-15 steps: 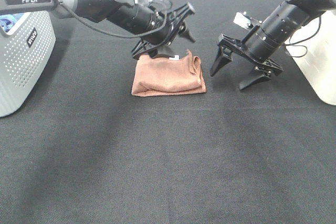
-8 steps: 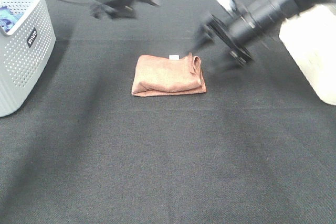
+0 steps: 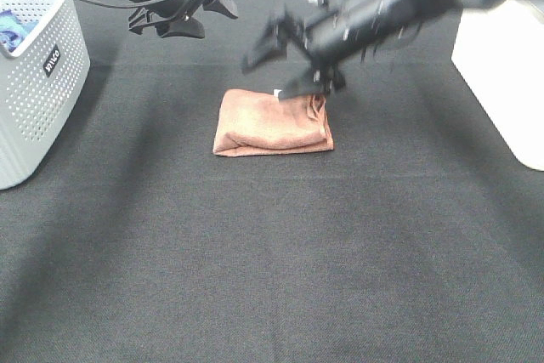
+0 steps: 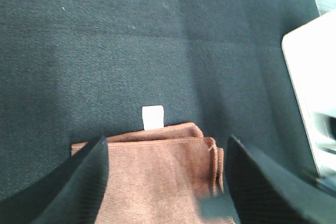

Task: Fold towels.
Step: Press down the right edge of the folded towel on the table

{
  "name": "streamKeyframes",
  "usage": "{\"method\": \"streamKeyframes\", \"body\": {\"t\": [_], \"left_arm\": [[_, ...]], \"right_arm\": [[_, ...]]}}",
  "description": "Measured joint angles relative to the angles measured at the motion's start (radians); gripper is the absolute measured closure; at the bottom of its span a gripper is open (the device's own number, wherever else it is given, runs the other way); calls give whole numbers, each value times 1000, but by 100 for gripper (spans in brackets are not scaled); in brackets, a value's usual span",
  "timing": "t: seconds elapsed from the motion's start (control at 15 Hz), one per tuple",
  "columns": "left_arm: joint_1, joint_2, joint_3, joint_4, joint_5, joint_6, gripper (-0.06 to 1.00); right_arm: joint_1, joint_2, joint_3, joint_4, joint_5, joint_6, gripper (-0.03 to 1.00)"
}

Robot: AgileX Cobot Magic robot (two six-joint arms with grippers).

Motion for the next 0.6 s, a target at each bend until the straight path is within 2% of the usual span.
{"method": "streamKeyframes", "body": {"t": [0.27, 0.4, 0.6], "left_arm": [[0, 0, 0, 0, 25, 0, 33], [0, 0, 0, 0, 33, 0, 33], [0, 0, 0, 0, 40, 0, 33]], "right_arm": [[-42, 52, -43, -43, -64, 10, 16], [-66, 52, -46, -128, -87, 50, 16], [-74, 52, -46, -314, -100, 133, 16]]}}
